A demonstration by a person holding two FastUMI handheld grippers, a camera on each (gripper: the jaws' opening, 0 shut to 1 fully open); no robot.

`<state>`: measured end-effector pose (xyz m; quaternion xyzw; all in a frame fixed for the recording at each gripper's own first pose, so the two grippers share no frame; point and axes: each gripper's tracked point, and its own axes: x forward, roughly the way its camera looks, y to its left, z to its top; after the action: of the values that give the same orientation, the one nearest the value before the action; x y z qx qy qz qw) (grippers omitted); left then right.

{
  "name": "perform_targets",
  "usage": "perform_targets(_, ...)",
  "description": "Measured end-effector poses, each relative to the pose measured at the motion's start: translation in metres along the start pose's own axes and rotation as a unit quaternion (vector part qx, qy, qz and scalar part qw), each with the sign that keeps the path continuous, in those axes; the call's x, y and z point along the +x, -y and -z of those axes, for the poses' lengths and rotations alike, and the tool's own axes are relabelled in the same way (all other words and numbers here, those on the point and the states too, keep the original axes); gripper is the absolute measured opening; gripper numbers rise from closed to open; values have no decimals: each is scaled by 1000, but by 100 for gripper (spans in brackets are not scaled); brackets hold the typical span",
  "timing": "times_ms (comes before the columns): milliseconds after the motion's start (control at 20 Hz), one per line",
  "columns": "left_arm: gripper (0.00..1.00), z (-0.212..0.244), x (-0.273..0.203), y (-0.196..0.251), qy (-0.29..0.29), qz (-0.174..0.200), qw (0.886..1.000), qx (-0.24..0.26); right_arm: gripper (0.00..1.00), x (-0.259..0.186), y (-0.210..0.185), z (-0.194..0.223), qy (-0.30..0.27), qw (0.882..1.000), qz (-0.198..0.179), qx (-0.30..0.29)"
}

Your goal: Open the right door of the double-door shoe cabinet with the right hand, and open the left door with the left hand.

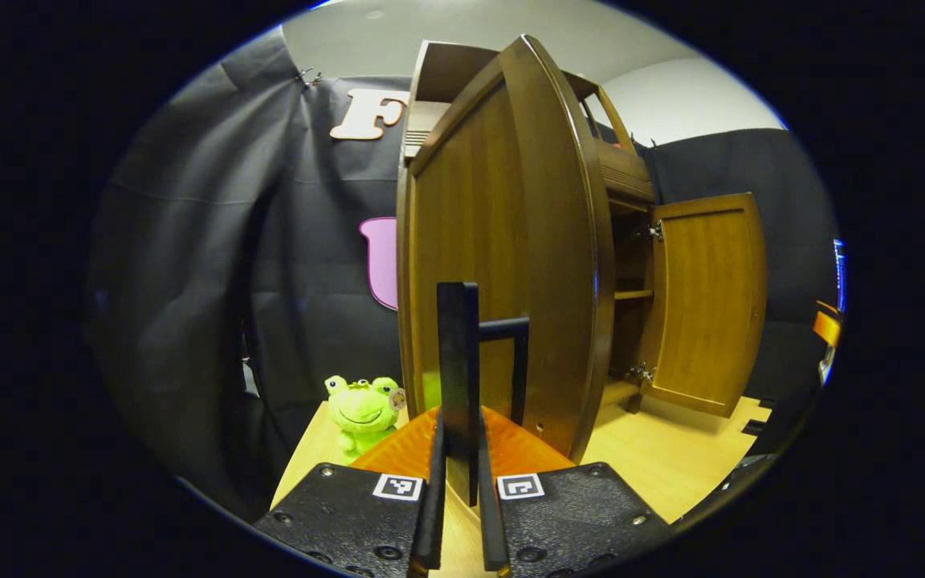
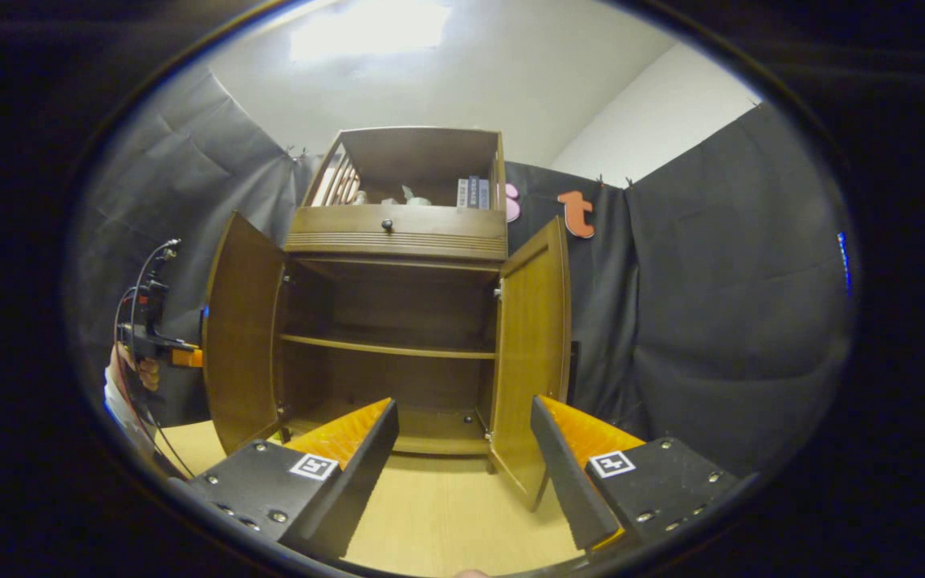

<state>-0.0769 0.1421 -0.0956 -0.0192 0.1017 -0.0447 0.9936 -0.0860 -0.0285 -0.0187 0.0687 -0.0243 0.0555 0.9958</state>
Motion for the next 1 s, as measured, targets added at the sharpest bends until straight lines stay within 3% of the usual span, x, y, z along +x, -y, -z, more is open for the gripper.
perform_targets(300, 10, -2, -5, -27, 2, -13, 1000, -3, 98, 1, -8, 6, -18, 1000, -4, 18)
perform_targets(800, 9, -2, -9, -53, 8, 23, 1000, -7, 98, 0, -24, 4, -13, 999, -37, 2)
perform_targets(1000, 10, 2, -7, -55, -1, 48, 999, -6, 98, -8, -42, 7, -18, 997, -67, 39)
